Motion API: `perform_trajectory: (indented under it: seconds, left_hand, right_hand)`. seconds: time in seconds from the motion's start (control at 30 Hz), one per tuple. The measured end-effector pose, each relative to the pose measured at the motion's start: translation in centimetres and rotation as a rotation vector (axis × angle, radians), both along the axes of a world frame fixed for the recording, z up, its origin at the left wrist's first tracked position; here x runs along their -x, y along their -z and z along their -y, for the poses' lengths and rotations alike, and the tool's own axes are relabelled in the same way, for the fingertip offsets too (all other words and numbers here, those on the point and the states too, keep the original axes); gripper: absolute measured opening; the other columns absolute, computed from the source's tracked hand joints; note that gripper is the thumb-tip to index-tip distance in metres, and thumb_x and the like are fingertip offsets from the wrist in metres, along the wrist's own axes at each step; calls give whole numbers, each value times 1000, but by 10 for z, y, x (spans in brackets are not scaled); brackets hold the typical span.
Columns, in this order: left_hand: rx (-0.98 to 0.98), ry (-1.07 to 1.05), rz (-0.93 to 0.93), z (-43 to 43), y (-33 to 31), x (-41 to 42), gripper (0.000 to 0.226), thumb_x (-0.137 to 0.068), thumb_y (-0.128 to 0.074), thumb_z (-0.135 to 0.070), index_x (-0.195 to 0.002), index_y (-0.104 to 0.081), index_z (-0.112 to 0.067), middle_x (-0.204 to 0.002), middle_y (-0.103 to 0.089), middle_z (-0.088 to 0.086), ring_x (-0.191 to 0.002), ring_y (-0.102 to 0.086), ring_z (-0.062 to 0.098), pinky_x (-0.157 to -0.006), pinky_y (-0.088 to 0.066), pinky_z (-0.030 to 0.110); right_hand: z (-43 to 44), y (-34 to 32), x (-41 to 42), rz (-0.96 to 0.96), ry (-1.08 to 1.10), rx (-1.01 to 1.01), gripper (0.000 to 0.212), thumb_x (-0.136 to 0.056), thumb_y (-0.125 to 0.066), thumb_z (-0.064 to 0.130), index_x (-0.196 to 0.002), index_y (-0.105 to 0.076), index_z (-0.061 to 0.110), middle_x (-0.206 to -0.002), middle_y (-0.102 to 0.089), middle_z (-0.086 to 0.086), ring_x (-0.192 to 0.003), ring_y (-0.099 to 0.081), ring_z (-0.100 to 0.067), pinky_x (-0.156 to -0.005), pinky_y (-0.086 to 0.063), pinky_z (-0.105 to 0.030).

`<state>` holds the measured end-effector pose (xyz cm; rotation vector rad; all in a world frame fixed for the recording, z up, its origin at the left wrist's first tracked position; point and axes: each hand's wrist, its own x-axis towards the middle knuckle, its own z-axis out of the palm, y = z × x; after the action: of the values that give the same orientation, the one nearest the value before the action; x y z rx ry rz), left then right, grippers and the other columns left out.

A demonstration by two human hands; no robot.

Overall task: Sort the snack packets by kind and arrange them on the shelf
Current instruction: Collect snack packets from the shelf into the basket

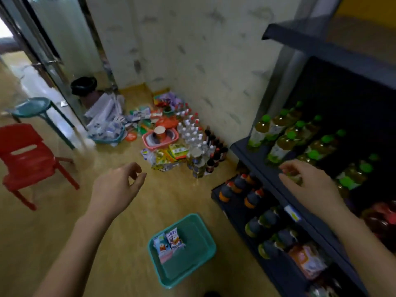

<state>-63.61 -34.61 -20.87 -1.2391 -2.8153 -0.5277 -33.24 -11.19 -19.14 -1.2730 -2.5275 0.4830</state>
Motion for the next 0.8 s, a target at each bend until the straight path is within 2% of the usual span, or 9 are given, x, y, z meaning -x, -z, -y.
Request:
perform_trajectory:
  seconds: [0.2,0.33,0.53,0.6,0.8]
  left_hand:
    - [-35,234,-63,-4,-46,-53,17,-88,-56,-33,-87,-62,-17,-82,-69,4,-78,-64,31,-61,-50,36]
    - [-94,468,-62,-15,-63,-109,16,-87,-59,-32,-86,-62,-16,-81,-68,5,-77,-64,31,-58,-49,36]
    - [-165,827,-109,-40,-96,-229,15,-85,-63,-31,-84,-64,-16,-77,-68,6,-76,-65,33,-57,-44,34]
    - [-223,926,-106,-44,-101,-275,15,-85,-64,-29,-86,-65,-14,-77,-69,6,-77,-65,34,-56,-39,32]
    - [-277,1156,-56,-40,-105,-418,15,-87,-59,-34,-90,-63,-20,-79,-62,-4,-77,-62,23,-52,-37,27]
  right_hand:
    - [81,-41,-96,-36,226,-26,23,-90,-52,38,-108,-60,26,-107,-61,4,-97,-59,-21,-77,-51,-42]
    - [138,-54,-173,-56,423,-84,19,-90,-53,38,-107,-59,30,-106,-60,7,-95,-58,-17,-75,-52,-40]
    - [229,-80,-294,-81,762,-177,20,-88,-55,37,-105,-60,30,-101,-64,8,-89,-61,-16,-74,-52,-39]
    - [260,-84,-333,-80,852,-192,21,-88,-55,37,-106,-60,29,-101,-64,9,-94,-61,-16,-75,-53,-41]
    - [341,-87,-444,-55,1085,-218,21,-88,-58,33,-107,-62,25,-102,-64,7,-98,-61,-15,-78,-51,-37]
